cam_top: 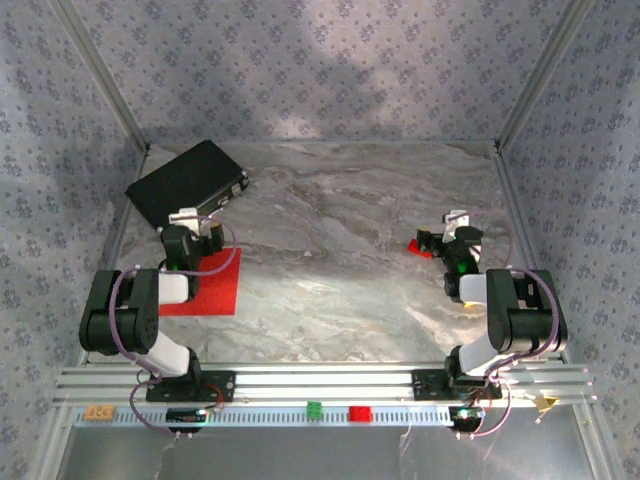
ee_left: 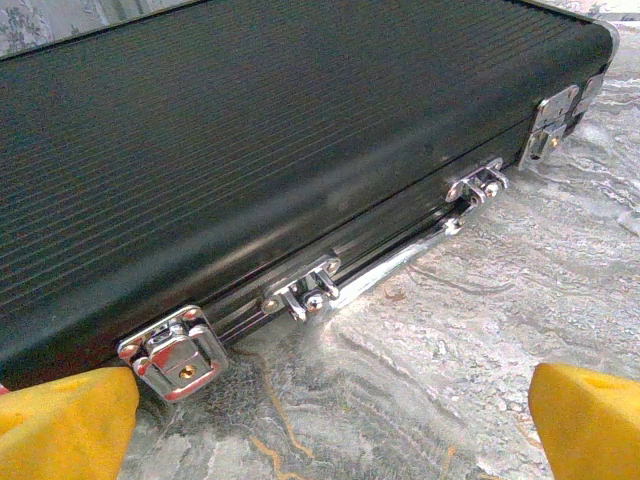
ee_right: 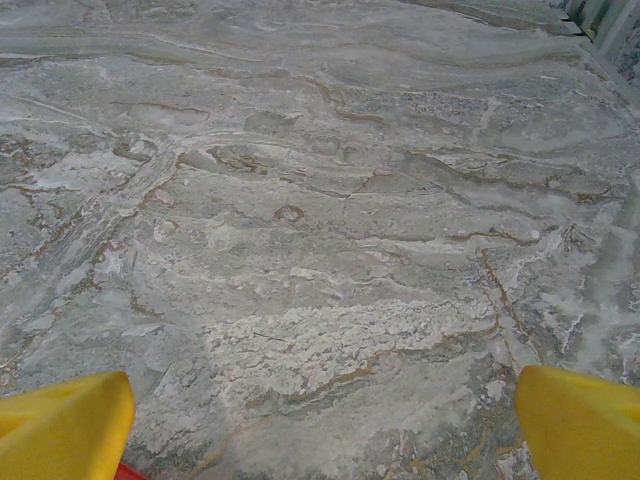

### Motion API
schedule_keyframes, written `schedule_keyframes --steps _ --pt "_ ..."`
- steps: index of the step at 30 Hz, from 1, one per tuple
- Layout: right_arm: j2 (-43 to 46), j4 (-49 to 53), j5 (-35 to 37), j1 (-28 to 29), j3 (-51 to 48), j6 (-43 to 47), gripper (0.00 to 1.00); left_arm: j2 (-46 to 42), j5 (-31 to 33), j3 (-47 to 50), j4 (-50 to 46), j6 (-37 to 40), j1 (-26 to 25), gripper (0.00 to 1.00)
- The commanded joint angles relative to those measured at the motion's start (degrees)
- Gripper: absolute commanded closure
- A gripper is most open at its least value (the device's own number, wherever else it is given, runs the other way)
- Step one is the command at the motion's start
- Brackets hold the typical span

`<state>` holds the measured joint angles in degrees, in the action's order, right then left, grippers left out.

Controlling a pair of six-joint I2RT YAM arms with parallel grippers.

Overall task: Fold a paper plane with a square sheet of paper (pick it up from the middle)
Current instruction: Move the square sheet of paper to the center of the table.

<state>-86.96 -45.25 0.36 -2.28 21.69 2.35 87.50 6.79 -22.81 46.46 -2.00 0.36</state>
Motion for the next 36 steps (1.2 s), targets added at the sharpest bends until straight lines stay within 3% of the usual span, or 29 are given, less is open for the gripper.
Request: schedule_keyframes --steps 1,13,18,26,32,34,36 --pt "-0.24 -0.27 -0.36 -0.17 1.09 -0.79 0.01 0.37 -1.26 -0.77 0.32 -0.12 0.12 0.0" --pt "0.62 -1.96 0.58 1.15 -0.19 0.45 0.01 -0.97 -5.39 2.08 4.4 1.48 0.08 0.0" --pt "4.95 1.84 4.05 1.93 0.03 0.27 0.01 -4.44 -3.32 2.12 1.74 0.58 0.06 0.0" --pt "22.51 29.37 7.44 1.84 6.02 -9.93 0.01 -16.46 1.77 -3.85 -20.5 -4.8 0.17 0.0" --pt "26.98 51.38 5.07 1.8 12.91 -31.84 0.01 -23.45 8.03 -11.7 -44.21 -19.65 0.15 0.0" --pt "27.57 54.05 -2.96 1.26 12.68 -33.08 0.01 -23.89 8.0 -15.15 -53.33 -25.08 0.38 0.0" --pt "28.51 50.95 -11.06 1.77 10.21 -35.03 0.01 -23.59 1.28 -17.03 -56.78 -23.74 0.64 0.0"
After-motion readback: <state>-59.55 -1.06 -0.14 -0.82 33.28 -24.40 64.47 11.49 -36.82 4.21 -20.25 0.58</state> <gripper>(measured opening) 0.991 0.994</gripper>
